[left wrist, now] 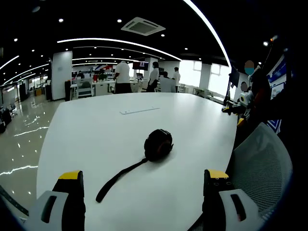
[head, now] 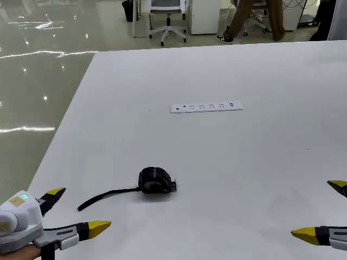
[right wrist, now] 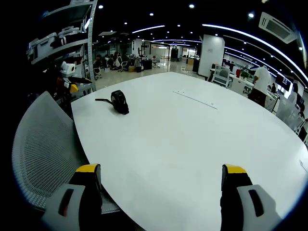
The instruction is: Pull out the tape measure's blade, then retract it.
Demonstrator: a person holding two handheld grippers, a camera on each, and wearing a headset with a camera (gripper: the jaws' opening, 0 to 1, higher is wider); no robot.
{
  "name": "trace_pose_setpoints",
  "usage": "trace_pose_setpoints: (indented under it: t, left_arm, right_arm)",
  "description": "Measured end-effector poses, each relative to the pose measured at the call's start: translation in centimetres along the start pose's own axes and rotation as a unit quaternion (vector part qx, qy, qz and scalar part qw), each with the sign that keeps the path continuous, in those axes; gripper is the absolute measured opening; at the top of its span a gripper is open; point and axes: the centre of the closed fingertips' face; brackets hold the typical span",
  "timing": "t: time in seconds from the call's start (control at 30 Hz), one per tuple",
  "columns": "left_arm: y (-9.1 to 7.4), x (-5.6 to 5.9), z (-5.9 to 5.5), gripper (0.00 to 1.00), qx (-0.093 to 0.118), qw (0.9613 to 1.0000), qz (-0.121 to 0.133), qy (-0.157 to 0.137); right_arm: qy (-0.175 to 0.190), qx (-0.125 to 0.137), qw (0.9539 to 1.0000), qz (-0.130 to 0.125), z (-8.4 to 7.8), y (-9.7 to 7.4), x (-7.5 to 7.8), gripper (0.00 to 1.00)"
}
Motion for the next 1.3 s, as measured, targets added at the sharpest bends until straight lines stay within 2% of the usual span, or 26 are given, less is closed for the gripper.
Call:
trace_pose_setpoints:
  t: [0.1, 0.27, 0.4, 0.47, 0.6, 0.7, 0.87, 1.1, 1.17, 1.2, 1.27, 1.3]
  left_arm:
    - [0.3, 0.4, 0.1, 1.0, -0.001, 1.0, -0.001, -0.002]
    - [0.2, 0.6, 0.4, 1.0, 0.004, 1.0, -0.004, 0.002]
    - [0.0, 0.0, 0.2, 1.0, 0.005, 1.0, 0.002, -0.004]
    - [0.0, 0.0, 0.0, 1.0, 0.003, 1.0, 0.003, -0.005]
    - [-0.2, 0.0, 0.3, 1.0, 0.005, 0.9999, 0.009, -0.007]
    - [-0.1, 0.3, 0.5, 1.0, 0.004, 1.0, 0.007, -0.002]
    - [0.2, 0.3, 0.4, 1.0, -0.002, 0.9999, 0.008, -0.007]
    - [1.2, 0.9, 0.5, 1.0, -0.008, 1.0, -0.004, 0.002]
    - [2.0, 0.9, 0.7, 1.0, -0.019, 0.9996, -0.009, 0.017]
    - [2.4, 1.2, 0.6, 0.99, -0.031, 0.999, -0.019, 0.026]
    - [3.1, 2.1, 0.1, 0.9, -0.074, 0.9952, -0.052, 0.037]
    - [3.8, 2.5, 0.8, 0.9, -0.064, 0.9947, -0.064, 0.049]
  right_arm:
    - [0.008, 0.01, 0.9999, 0.0, -0.2, 0.1, -0.3, 1.0]
    - [0.001, -0.011, 0.9999, 0.006, -1.3, 0.8, -0.7, 1.0]
    - [-0.007, -0.01, 0.9999, 0.009, -0.4, 1.1, -0.1, 1.0]
    - [-0.009, 0.004, 0.9999, 0.009, 0.4, 1.4, 0.3, 1.0]
    - [-0.024, 0.005, 0.9996, 0.011, 0.9, 1.9, 0.8, 1.0]
    - [-0.026, -0.006, 0.9996, 0.013, 0.3, 2.1, 1.2, 1.0]
    - [-0.026, -0.007, 0.9995, 0.015, -0.3, 2.2, 1.4, 1.0]
    - [-0.024, -0.01, 0.9994, 0.02, -0.6, 2.7, 1.6, 1.0]
    - [-0.027, -0.013, 0.9993, 0.024, -0.5, 3.4, 1.6, 0.99]
    - [-0.03, -0.017, 0.9991, 0.026, -0.5, 3.7, 1.7, 0.99]
    - [-0.031, -0.021, 0.9988, 0.033, -0.3, 4.9, 1.9, 0.99]
    - [-0.033, -0.024, 0.9984, 0.038, -0.3, 5.5, 1.8, 0.98]
Point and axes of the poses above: the centre of the closed fingertips' face, and the gripper's own axes: y roughly forward along the fingers, x roughly to its right, z roughly out of its top, and after that the axes turned 12 degrees about z, right-handed
